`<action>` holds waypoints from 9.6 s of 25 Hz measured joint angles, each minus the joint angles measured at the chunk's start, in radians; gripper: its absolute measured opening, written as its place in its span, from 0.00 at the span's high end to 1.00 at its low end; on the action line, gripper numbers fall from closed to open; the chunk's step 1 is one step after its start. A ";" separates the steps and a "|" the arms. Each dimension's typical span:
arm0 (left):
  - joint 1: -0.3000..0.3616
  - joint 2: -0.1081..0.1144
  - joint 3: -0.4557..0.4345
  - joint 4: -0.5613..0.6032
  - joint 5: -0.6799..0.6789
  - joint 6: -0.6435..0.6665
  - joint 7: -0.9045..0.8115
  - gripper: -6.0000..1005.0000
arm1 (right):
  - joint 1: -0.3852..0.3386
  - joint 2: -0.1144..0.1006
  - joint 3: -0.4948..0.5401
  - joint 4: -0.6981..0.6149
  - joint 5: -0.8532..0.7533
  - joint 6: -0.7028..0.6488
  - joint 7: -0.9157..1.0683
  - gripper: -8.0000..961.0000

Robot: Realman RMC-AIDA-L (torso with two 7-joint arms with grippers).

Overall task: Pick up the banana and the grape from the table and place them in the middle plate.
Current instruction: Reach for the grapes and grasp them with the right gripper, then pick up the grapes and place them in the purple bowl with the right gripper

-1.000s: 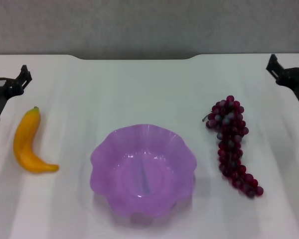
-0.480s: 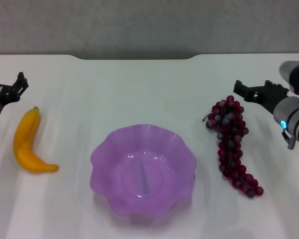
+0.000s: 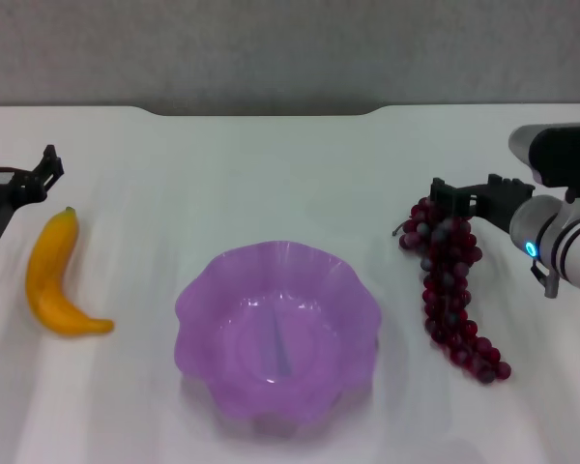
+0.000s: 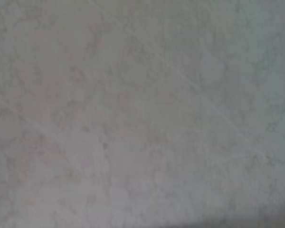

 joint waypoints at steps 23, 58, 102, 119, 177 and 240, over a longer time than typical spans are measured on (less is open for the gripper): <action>-0.015 -0.005 0.015 0.000 0.000 -0.014 -0.008 0.11 | -0.011 0.013 -0.012 0.006 0.003 0.043 -0.042 0.07; -0.027 -0.007 0.025 0.000 0.000 -0.023 -0.011 0.11 | -0.083 0.018 -0.118 -0.045 0.015 -0.002 -0.015 0.07; -0.031 -0.011 0.026 0.002 0.000 -0.025 -0.024 0.12 | -0.118 0.018 -0.161 0.014 0.047 -0.032 0.022 0.36; -0.031 -0.011 0.026 0.000 0.000 -0.025 -0.025 0.12 | -0.118 0.017 -0.168 0.011 0.039 -0.045 0.016 0.51; -0.028 -0.011 0.026 0.000 0.000 -0.025 -0.025 0.12 | -0.118 0.017 -0.242 0.011 0.040 -0.107 0.018 0.63; -0.031 -0.011 0.026 0.000 0.000 -0.025 -0.025 0.12 | -0.124 0.019 -0.242 0.013 0.048 -0.134 0.024 0.69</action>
